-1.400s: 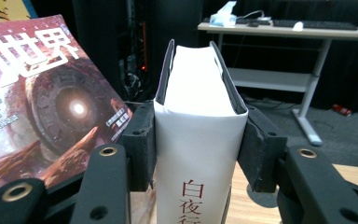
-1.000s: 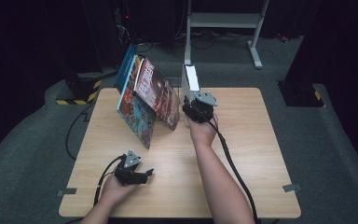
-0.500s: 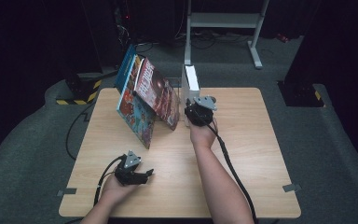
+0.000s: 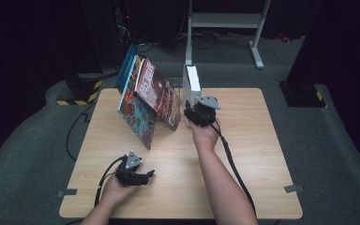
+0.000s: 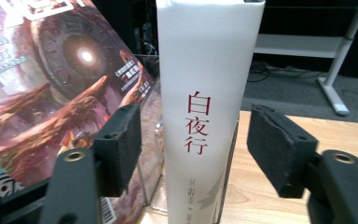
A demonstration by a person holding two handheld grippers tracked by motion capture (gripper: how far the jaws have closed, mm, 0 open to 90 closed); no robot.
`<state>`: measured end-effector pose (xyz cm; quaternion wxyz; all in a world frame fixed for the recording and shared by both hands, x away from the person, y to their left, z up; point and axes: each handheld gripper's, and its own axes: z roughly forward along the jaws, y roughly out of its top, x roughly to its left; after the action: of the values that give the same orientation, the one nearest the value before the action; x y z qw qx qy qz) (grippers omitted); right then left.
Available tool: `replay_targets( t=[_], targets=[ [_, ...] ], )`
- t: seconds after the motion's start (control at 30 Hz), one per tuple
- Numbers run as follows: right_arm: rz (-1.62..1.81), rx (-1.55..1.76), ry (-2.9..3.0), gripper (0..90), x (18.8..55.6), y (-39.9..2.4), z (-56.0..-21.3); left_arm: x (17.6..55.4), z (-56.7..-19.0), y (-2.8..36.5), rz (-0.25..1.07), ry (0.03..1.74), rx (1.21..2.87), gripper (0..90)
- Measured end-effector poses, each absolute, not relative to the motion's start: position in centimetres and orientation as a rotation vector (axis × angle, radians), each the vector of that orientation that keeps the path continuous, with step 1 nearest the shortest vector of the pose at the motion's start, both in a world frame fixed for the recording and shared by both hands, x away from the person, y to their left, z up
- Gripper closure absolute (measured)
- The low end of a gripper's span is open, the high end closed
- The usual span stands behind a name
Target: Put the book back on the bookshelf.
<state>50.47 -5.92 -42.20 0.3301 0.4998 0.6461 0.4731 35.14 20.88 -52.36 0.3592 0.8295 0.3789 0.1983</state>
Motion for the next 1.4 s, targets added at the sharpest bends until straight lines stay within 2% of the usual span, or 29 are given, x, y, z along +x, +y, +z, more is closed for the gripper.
replay_targets(
  t=[0.13, 0.37, 0.67, 0.97, 1.23, 1.4],
  targets=[
    [1.243, 1.287, 1.712, 29.6, 49.7, -6.3, -41.7, 35.1, -52.4, 20.8, 0.503, 0.982, 2.135, 24.9],
    [1.279, 1.255, 1.723, 29.3, 47.7, -6.9, -41.5, 35.2, -52.5, 20.7, 0.487, 0.999, 2.150, 24.9],
    [1.254, 1.251, 1.805, 24.6, 43.9, -9.5, -43.6, 35.2, -52.5, 20.6, 0.496, 1.006, 2.144, 24.4],
    [1.232, 1.249, 1.856, 20.0, 40.0, -14.3, -46.2, 35.2, -52.5, 20.6, 0.503, 1.003, 2.146, 24.2],
    [1.035, 1.320, 1.947, 18.2, 36.7, -20.5, -50.0, 35.3, -52.5, 20.6, 0.504, 1.019, 2.139, 22.9],
    [0.914, 1.359, 2.014, 17.1, 35.6, -22.8, -51.9, 35.4, -52.6, 20.7, 0.495, 1.038, 2.134, 22.1]
  ],
)
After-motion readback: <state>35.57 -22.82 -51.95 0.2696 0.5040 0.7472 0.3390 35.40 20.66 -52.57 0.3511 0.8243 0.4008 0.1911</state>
